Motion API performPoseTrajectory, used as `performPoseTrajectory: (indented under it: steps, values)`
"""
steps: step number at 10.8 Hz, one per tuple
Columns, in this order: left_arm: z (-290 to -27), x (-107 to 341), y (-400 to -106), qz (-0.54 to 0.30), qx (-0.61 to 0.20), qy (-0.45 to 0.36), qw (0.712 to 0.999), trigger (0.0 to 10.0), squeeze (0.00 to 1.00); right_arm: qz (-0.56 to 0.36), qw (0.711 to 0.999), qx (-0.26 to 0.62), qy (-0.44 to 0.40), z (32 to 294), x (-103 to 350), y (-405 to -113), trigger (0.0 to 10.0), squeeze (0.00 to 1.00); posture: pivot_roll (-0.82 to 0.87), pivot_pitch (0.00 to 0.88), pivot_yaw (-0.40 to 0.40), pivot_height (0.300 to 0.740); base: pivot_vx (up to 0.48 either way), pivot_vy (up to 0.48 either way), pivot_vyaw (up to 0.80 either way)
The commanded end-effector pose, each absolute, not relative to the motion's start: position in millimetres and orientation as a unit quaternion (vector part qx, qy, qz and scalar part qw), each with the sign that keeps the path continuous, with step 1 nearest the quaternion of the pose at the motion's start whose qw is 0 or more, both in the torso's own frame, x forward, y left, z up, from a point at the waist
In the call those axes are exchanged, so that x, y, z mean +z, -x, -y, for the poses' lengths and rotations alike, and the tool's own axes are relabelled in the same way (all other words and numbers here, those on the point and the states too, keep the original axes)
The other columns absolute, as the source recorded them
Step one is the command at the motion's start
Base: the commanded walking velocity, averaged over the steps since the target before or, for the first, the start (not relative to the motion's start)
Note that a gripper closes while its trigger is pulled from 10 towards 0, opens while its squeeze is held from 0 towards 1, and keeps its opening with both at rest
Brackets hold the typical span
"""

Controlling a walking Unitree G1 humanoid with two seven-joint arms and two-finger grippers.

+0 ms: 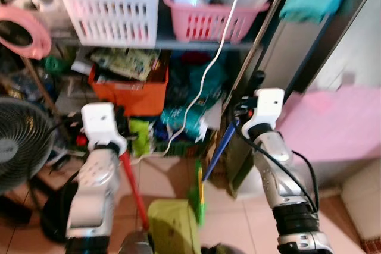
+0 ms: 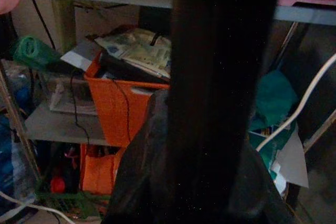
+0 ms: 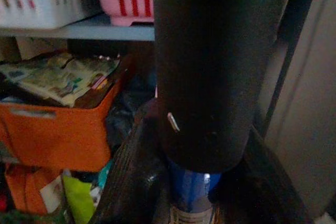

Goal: Sweep floor

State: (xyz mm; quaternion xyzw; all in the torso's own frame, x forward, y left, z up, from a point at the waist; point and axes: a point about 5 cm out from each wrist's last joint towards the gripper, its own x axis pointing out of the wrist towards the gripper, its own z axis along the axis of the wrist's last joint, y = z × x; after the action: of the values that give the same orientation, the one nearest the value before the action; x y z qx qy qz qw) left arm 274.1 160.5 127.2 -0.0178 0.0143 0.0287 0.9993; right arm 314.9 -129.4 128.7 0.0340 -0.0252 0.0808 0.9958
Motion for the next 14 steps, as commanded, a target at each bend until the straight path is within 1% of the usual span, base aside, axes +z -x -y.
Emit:
performPoseTrajectory:
  steps: [1, 3, 9, 12, 13, 14]
  values:
    - [-161.3, 137.3, -274.0, 0.006, 0.027, 0.012, 1.0, 10.0, 0.0, 0.014, 0.996, 0.084, -0.033, 130.2, 125.8, -313.9, 10.0, 0.0, 0.05, 0.0, -0.051, 0.74, -0.322, 0.0, 0.0]
    - [-163.8, 135.9, -273.5, 0.004, 0.031, 0.009, 0.999, 10.0, 0.0, 0.027, 0.995, 0.093, -0.018, 129.3, 131.1, -314.8, 10.0, 0.0, 0.04, 0.0, -0.054, 0.74, -0.326, 0.0, 0.0]
    - [-161.7, 134.4, -274.4, 0.001, 0.029, 0.006, 1.0, 10.0, 0.0, 0.025, 0.995, 0.099, -0.018, 130.4, 129.2, -314.2, 10.0, 0.0, 0.04, 0.0, -0.055, 0.74, -0.306, 0.0, 0.0]
    - [-158.6, 129.8, -273.7, -0.005, 0.018, -0.01, 1.0, 10.0, 0.0, 0.031, 0.995, 0.094, -0.013, 129.6, 129.5, -313.3, 10.0, 0.0, 0.04, 0.0, -0.048, 0.74, 0.0, 0.0, 0.0]
    - [-156.4, 129.6, -274.0, -0.005, 0.017, 0.005, 1.0, 10.0, 0.0, 0.031, 0.995, 0.093, -0.005, 129.9, 129.0, -312.0, 10.0, 0.0, 0.04, 0.0, -0.048, 0.74, 0.0, 0.0, 0.0]
    - [-156.5, 125.4, -272.1, -0.045, 0.04, 0.053, 0.997, 10.0, 0.0, 0.035, 0.996, 0.087, -0.003, 131.5, 130.1, -312.2, 10.0, 0.0, 0.03, 0.0, -0.047, 0.74, 0.0, 0.0, 0.0]
